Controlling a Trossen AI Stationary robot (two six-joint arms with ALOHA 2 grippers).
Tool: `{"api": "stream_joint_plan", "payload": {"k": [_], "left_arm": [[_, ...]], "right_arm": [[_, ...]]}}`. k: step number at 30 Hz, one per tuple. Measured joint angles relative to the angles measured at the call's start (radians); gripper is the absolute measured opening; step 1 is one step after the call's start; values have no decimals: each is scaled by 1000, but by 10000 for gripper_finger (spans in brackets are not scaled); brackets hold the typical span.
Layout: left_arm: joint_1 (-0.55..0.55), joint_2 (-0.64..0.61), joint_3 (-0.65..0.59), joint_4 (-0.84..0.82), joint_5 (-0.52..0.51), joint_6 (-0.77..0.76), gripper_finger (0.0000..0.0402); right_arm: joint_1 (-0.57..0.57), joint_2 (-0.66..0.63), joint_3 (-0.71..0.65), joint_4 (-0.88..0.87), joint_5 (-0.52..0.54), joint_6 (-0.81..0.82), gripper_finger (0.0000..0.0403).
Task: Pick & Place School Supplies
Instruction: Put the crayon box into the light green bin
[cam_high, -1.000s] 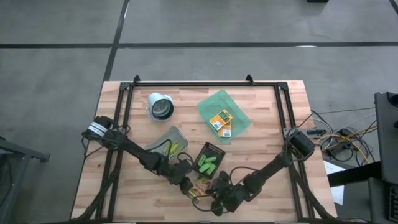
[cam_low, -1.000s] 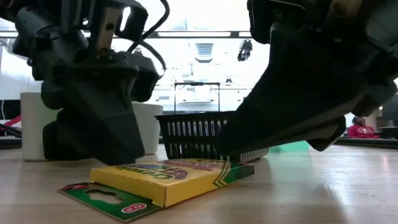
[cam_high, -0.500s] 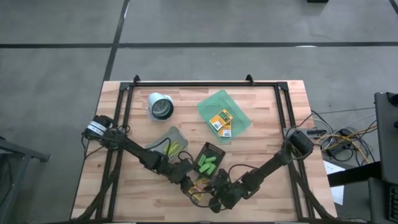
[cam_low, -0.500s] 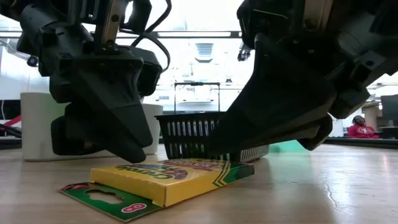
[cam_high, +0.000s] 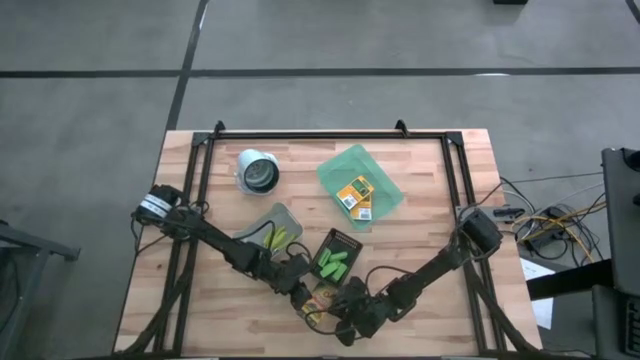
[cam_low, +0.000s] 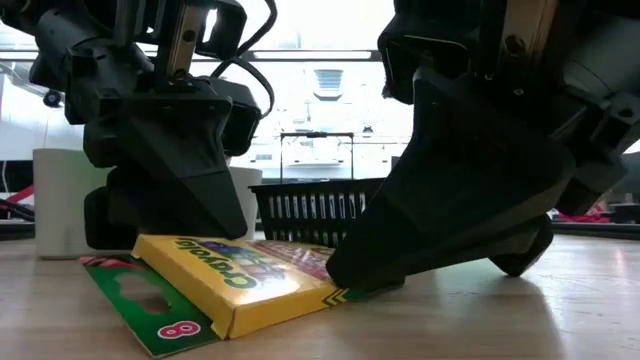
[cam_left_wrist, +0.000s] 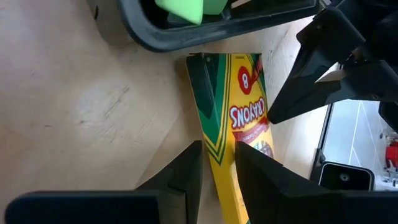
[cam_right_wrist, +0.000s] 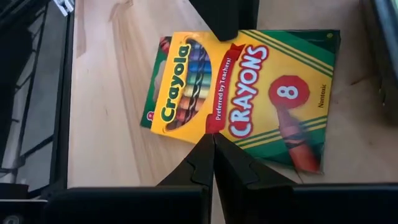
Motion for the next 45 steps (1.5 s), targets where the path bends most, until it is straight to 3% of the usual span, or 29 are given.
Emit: {"api": "stream_joint_plan", "payload": {"k": [7,33,45], "left_arm": [[1,0,0,-1,0,-1,99],[1,-1,2,76,9,8,97],[2,-1,2,100,29,22,33]], "right_arm": [[0,-2,12,-12,-13,-68,8],[0,3,13,-20,-19,-80,8],[1,3,12,-16,-15,-83,8]]}}
